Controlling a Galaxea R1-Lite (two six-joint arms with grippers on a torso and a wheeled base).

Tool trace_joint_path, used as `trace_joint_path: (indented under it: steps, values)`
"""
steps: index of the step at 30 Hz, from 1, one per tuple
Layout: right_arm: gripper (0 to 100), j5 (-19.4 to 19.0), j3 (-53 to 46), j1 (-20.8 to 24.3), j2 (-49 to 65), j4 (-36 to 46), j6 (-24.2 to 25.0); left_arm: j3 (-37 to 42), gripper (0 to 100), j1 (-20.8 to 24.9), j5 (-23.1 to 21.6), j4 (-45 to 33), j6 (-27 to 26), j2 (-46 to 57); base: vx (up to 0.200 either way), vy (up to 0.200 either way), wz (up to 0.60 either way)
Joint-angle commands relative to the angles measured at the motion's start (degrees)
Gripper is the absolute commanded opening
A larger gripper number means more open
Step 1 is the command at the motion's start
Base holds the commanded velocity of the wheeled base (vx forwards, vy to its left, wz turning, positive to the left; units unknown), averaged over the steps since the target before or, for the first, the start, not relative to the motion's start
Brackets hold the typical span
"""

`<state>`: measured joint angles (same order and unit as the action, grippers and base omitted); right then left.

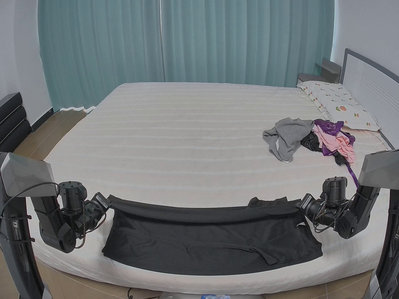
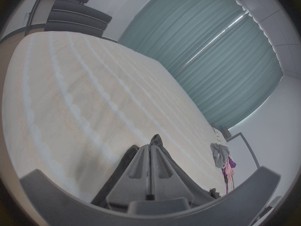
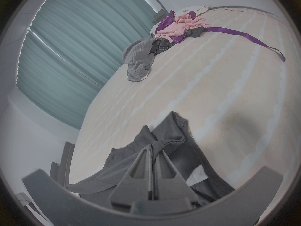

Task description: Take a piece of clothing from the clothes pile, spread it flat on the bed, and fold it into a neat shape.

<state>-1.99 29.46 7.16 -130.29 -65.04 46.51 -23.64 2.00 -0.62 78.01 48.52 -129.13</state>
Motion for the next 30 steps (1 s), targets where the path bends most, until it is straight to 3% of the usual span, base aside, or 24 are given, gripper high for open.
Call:
trace_joint_path:
  steps: [1, 13, 23, 30]
  values:
    - [0, -0.1, -1.3, -0.4, 0.2, 0.0, -0.8, 1.5, 0, -0.1, -0.3, -0.1, -0.3, -1.3, 0.000, 0.000, 0.00]
    - [0, -0.4, -2.7, -0.9, 1.4, 0.1, -2.4, 3.5, 0, -1.0, -1.8, 0.0, -3.9, -1.4, 0.000, 0.000, 0.00]
    - [0, -2.5, -6.3, -1.1, 1.3, 0.2, -8.8, 6.1, 0, -1.1, -3.4, 0.3, -9.1, -3.5, 0.000, 0.000, 0.00]
    - [0, -2.6, -8.0, -1.4, 1.1, 0.4, -12.8, 6.1, 0, -1.1, -3.4, 0.1, -9.6, -4.0, 0.000, 0.000, 0.00]
